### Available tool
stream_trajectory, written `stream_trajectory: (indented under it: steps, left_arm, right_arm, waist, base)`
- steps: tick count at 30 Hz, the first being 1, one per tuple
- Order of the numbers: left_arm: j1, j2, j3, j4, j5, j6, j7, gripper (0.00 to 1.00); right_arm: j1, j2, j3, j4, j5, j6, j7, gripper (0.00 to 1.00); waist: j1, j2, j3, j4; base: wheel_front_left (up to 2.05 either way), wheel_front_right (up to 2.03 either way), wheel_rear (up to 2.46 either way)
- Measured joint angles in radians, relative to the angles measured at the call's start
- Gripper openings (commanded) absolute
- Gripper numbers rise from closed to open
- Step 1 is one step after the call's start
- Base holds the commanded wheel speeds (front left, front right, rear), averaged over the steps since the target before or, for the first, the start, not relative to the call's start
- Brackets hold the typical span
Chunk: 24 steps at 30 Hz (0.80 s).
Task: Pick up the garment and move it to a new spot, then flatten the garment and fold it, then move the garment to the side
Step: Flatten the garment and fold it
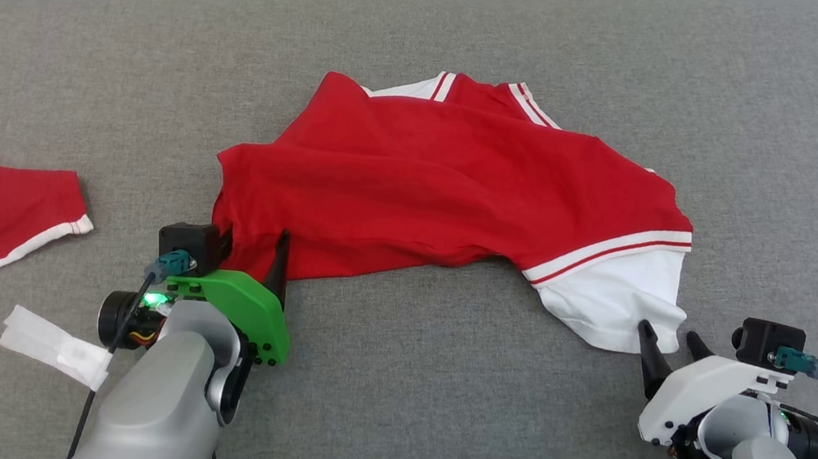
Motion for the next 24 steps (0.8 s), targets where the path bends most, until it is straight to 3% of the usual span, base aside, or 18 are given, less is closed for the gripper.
stream_trajectory:
  steps: [15, 16, 17, 18, 19, 20, 24]
  left_arm:
    - [-0.028, 0.0, -0.043, 0.023, -0.058, -0.019, -0.01, 1.0]
    - [-0.028, 0.0, -0.045, 0.023, -0.06, -0.019, -0.01, 0.87]
    - [-0.028, 0.0, -0.045, 0.024, -0.061, -0.022, -0.013, 0.49]
    - [-0.029, 0.0, -0.045, 0.025, -0.063, -0.023, -0.015, 0.29]
    - [-0.03, 0.0, -0.045, 0.026, -0.063, -0.025, -0.016, 0.0]
    - [-0.032, 0.0, -0.044, 0.026, -0.064, -0.026, -0.018, 0.0]
    - [-0.033, 0.005, -0.034, 0.025, -0.075, -0.036, -0.027, 0.0]
  right_arm:
    - [-0.05, -0.012, 0.041, 0.063, -0.032, -0.004, 0.06, 1.0]
    - [-0.05, -0.012, 0.042, 0.063, -0.032, -0.004, 0.061, 1.0]
    - [-0.05, -0.013, 0.044, 0.064, -0.032, -0.004, 0.068, 0.89]
    - [-0.051, -0.014, 0.047, 0.065, -0.031, -0.004, 0.072, 0.69]
    - [-0.052, -0.015, 0.051, 0.065, -0.031, -0.004, 0.076, 0.29]
    - [-0.056, -0.016, 0.056, 0.067, -0.031, -0.004, 0.084, 0.0]
    - [-0.069, -0.009, 0.076, 0.07, -0.013, -0.002, 0.093, 0.0]
  waist:
    - [0.0, 0.0, 0.009, 0.017]
    - [0.0, 0.0, 0.01, 0.017]
    - [0.0, 0.0, 0.011, 0.018]
    - [0.0, 0.0, 0.012, 0.018]
    - [0.0, 0.0, 0.014, 0.018]
    - [0.0, 0.0, 0.015, 0.018]
    - [0.0, 0.0, 0.018, 0.02]
  base:
    - [0.0, 0.0, 0.0]
    - [0.0, 0.0, 0.0]
    - [0.0, 0.0, 0.0]
    - [0.0, 0.0, 0.0]
    - [0.0, 0.0, 0.0]
    - [0.0, 0.0, 0.0]
    - [0.0, 0.0, 0.0]
